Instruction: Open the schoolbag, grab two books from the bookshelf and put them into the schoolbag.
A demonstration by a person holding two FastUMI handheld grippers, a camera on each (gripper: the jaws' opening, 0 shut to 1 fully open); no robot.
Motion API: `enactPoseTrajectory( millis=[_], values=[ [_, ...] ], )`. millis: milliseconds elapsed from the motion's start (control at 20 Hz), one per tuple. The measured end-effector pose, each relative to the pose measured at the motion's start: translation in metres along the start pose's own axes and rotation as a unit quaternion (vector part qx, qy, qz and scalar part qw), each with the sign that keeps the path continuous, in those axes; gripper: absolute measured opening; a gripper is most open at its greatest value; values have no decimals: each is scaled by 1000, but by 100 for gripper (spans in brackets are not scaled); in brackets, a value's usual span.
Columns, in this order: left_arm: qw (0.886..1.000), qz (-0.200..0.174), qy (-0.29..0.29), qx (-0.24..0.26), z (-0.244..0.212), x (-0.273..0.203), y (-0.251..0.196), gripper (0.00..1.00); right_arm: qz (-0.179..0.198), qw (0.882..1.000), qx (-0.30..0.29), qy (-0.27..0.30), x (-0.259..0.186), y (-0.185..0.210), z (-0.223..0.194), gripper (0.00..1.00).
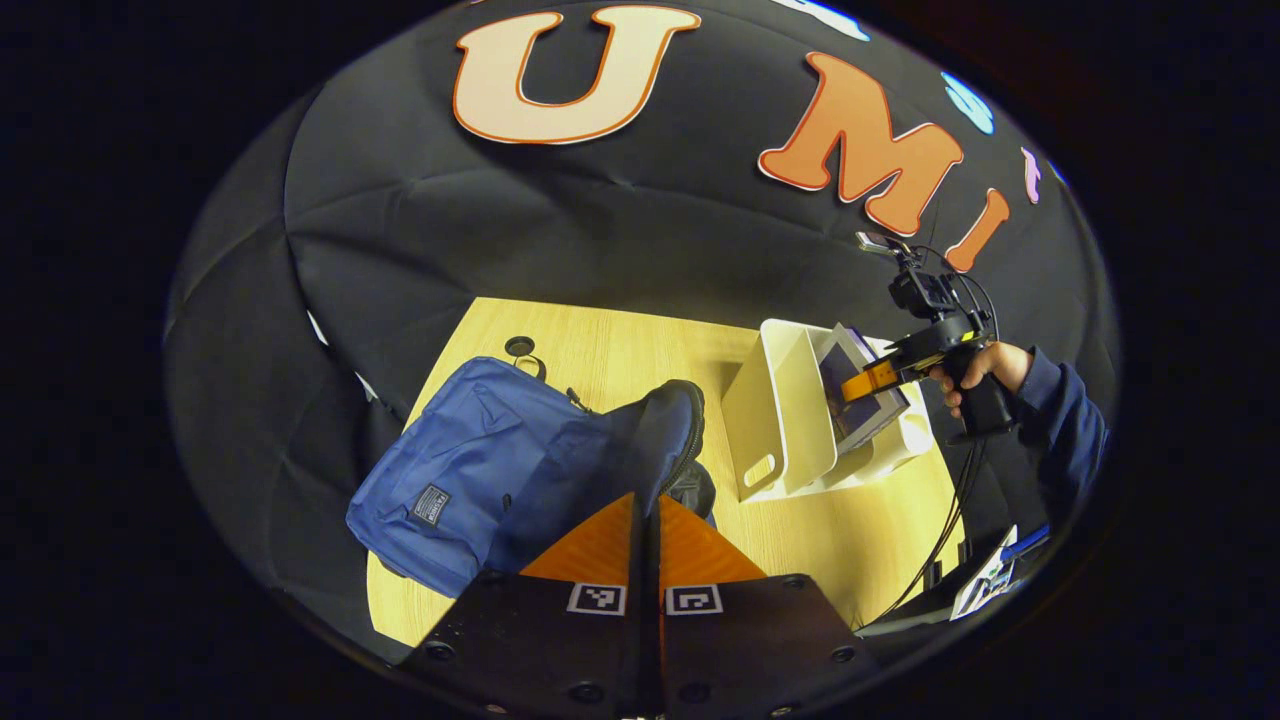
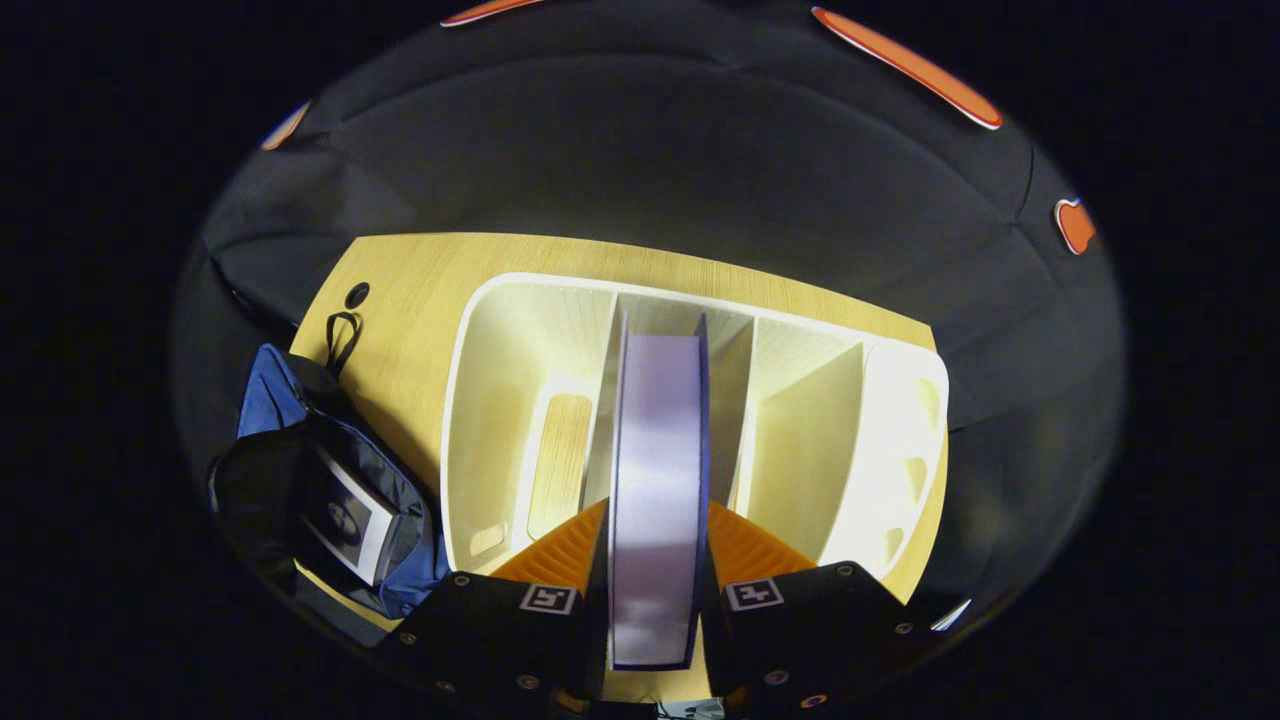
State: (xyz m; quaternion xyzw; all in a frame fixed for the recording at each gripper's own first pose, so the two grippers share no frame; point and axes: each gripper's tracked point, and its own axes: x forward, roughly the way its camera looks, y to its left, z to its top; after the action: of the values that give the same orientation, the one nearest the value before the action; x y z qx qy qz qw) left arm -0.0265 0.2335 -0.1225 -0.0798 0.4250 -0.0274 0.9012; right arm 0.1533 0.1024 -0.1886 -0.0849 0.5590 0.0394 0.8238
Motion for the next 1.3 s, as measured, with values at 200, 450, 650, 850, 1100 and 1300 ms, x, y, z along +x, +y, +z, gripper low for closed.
enactPoseTrajectory(
  millis=[200, 450, 650, 850, 1100, 1300],
  values=[
    [1000, -1, 1, 1, -1, 1, 0, 1, 28, 999, 14, -14, -19, -3, -1, 36],
    [1000, 0, 1, 7, -1, 1, -2, 1, 76, 995, 35, -54, -75, -16, -8, 35],
    [1000, 3, 1, 15, 1, 0, -3, 1, 108, 989, 38, -96, -131, -25, -15, 35],
    [1000, 8, 1, 21, 4, 0, -2, 0, 148, 977, 57, -143, -185, -26, -16, 34],
    [1000, 13, -2, 19, 9, -1, 2, 0, 205, 959, 79, -178, -221, -4, -24, 34],
    [1000, 17, -6, 14, 14, -3, 8, 0, 275, 940, 109, -172, -217, 52, -38, 34]
  ],
)
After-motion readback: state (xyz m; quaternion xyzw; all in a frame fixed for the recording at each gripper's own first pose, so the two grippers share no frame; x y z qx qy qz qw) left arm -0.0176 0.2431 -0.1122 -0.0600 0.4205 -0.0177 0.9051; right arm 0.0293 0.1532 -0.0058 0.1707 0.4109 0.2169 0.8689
